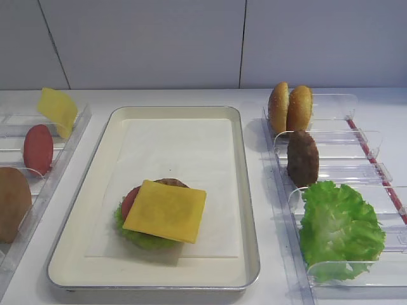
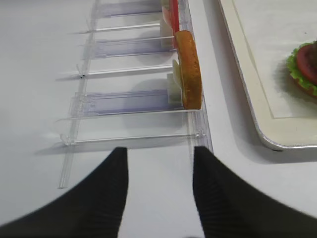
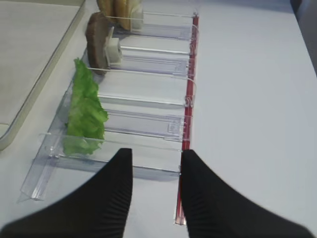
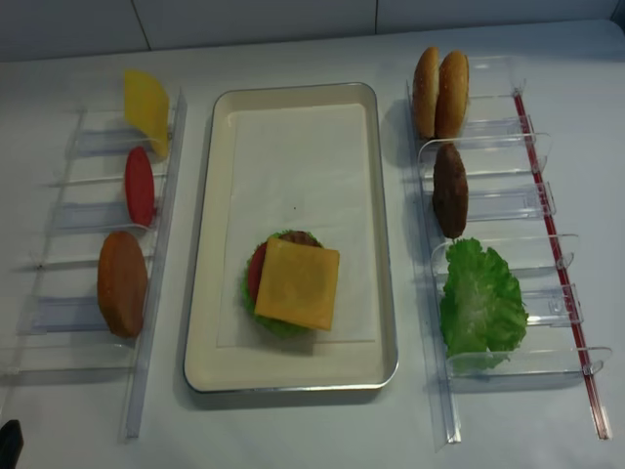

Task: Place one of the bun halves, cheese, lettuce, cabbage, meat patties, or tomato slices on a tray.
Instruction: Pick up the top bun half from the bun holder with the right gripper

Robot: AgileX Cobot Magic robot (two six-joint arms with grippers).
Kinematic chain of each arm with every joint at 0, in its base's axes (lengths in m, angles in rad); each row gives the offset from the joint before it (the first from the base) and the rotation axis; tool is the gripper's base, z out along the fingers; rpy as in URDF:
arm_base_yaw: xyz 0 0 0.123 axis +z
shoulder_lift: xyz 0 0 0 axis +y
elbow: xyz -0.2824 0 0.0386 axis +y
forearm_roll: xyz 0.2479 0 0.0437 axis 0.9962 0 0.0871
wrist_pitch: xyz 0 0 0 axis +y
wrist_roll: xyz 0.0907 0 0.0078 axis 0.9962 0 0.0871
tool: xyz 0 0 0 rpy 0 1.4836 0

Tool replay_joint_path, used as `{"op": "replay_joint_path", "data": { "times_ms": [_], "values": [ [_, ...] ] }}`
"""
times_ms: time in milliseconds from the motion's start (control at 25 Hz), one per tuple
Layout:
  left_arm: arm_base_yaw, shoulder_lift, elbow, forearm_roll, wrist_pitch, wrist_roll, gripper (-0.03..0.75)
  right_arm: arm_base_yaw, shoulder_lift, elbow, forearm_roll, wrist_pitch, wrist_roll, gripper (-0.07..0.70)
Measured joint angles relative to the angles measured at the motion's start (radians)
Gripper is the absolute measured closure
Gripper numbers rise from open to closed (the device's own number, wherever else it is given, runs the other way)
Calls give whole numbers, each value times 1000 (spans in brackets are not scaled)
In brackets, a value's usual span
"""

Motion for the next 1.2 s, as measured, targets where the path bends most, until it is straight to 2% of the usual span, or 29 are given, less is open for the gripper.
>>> {"op": "replay_joint_path", "data": {
  "times_ms": [240,400,680,880,1200],
  "values": [
    [0,0,0,0,0,0,390,0,15,-38,30,-14,-23,194],
    [0,0,0,0,0,0,390,0,107,-73,35,-18,-23,166],
    [0,0,0,0,0,0,390,0,273,-155,96,-55,-30,193],
    [0,0,0,0,0,0,390,0,402,-223,146,-55,-74,218],
    [0,0,0,0,0,0,390,0,582,-322,322,-63,-221,307]
  ]
}}
